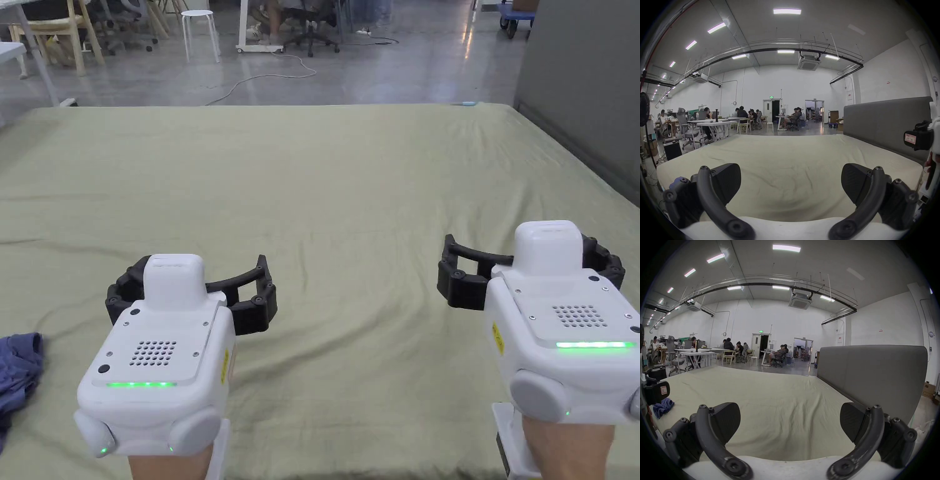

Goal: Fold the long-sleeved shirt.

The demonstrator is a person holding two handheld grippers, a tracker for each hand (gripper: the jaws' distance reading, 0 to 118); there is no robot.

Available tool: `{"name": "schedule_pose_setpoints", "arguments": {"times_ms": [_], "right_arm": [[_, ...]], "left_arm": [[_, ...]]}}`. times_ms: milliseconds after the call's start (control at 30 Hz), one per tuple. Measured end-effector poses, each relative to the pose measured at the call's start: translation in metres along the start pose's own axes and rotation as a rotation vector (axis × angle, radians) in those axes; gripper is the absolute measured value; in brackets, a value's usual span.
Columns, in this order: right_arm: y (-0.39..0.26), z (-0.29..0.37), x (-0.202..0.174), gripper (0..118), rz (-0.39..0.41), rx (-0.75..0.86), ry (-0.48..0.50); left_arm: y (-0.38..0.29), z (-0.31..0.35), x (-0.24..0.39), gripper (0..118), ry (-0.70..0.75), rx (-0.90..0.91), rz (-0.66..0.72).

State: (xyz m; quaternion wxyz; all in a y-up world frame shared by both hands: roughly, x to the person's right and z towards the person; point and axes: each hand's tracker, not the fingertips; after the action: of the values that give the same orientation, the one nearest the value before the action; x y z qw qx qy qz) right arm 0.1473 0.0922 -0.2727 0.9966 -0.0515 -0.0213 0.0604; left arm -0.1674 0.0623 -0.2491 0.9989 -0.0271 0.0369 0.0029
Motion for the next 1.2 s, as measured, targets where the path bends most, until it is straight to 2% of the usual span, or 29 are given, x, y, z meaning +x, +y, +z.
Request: {"name": "schedule_pose_setpoints", "arguments": {"times_ms": [600, 1200], "right_arm": [[-0.0038, -0.0016, 0.0031, 118, 0.001, -0.018, -0.022], [-0.0045, -0.0006, -0.0035, 118, 0.011, -0.018, 0.008]], "left_arm": [[-0.0018, 0.0014, 0.0017, 118, 0.005, -0.012, -0.011], [-0.0020, 0.0040, 0.0049, 118, -0.005, -0.016, -0.032]]}}
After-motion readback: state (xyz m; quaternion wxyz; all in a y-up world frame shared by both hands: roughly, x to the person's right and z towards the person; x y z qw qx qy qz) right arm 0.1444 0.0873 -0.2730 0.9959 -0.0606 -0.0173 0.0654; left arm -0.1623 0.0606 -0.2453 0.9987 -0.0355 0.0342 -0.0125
